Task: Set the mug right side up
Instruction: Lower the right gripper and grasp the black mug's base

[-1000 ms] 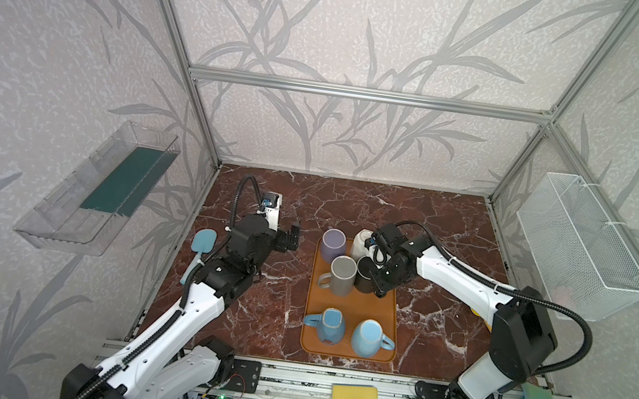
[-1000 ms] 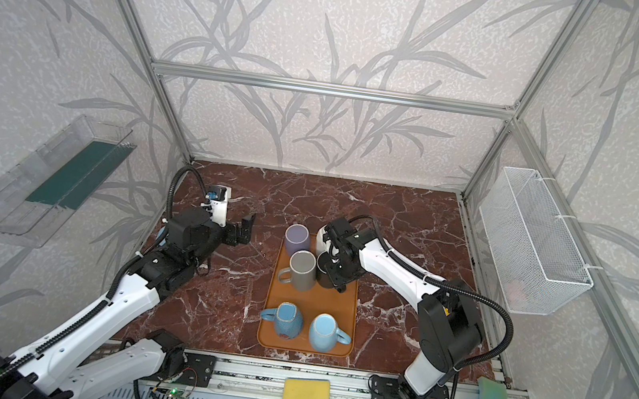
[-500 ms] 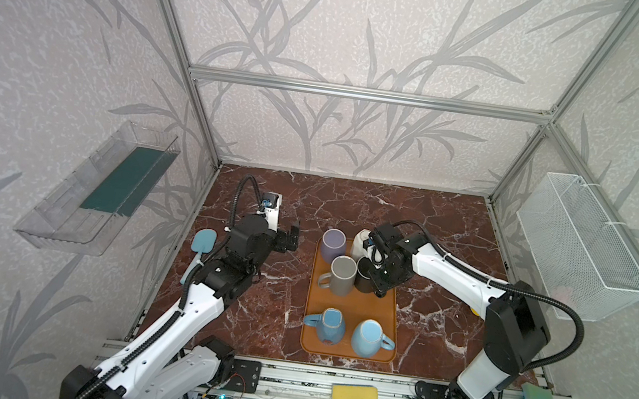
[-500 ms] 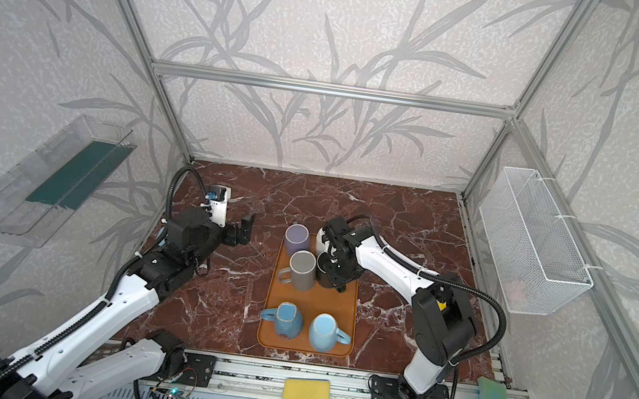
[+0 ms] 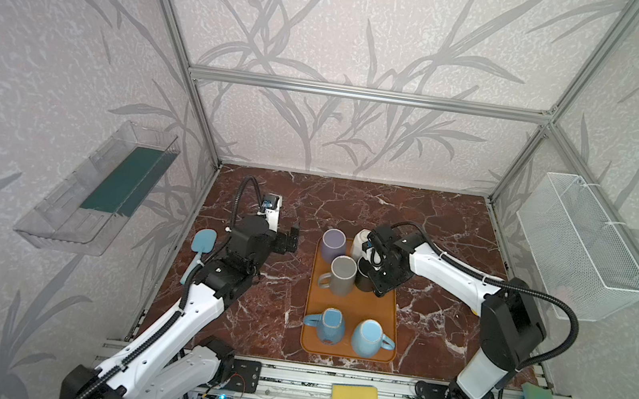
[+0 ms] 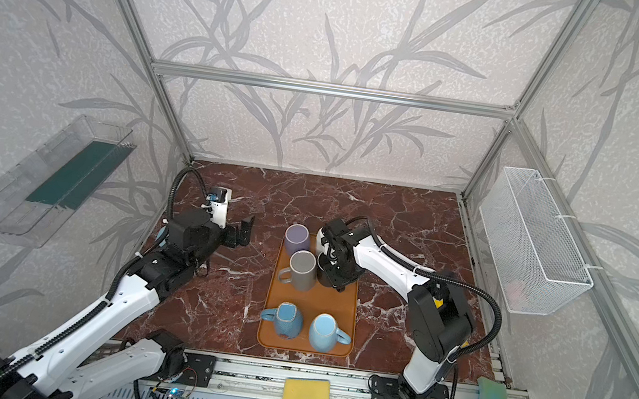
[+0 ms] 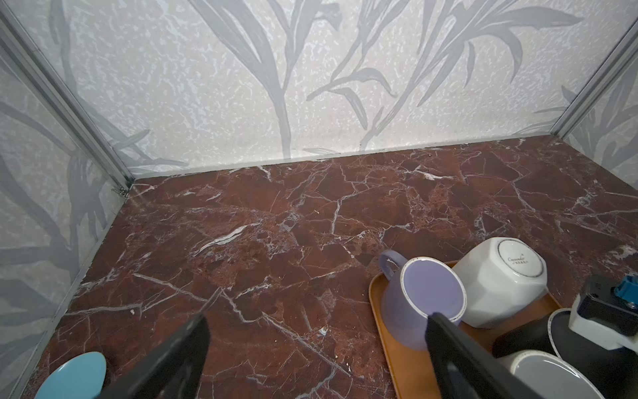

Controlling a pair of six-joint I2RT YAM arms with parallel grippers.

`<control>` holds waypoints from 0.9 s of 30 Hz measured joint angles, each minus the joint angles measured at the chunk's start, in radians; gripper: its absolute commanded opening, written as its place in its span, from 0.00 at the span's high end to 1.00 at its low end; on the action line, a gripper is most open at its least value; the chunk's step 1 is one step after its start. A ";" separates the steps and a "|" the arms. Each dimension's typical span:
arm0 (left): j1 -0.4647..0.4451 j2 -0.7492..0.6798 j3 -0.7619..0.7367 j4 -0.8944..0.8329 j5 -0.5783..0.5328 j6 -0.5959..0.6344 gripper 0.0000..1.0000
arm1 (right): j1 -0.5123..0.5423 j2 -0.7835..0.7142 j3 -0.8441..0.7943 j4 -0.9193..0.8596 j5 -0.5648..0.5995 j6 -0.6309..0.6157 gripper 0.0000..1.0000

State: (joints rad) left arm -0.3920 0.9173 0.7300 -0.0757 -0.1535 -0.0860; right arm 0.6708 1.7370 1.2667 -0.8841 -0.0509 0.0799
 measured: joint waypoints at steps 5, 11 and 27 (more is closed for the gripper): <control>0.000 0.000 0.000 0.000 0.001 -0.001 0.01 | 0.000 -0.005 -0.001 0.001 0.002 -0.005 1.00; 0.000 0.000 -0.001 0.001 0.010 -0.006 0.01 | 0.000 -0.047 -0.009 0.002 -0.001 -0.023 1.00; 0.000 0.024 -0.008 0.051 0.026 -0.069 0.01 | -0.078 -0.262 -0.095 0.088 -0.109 -0.053 1.00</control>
State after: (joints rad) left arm -0.3920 0.9417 0.7216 -0.0242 -0.1276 -0.1547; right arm 0.5930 1.4754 1.1721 -0.7963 -0.1596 0.0265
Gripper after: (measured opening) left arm 0.993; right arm 0.190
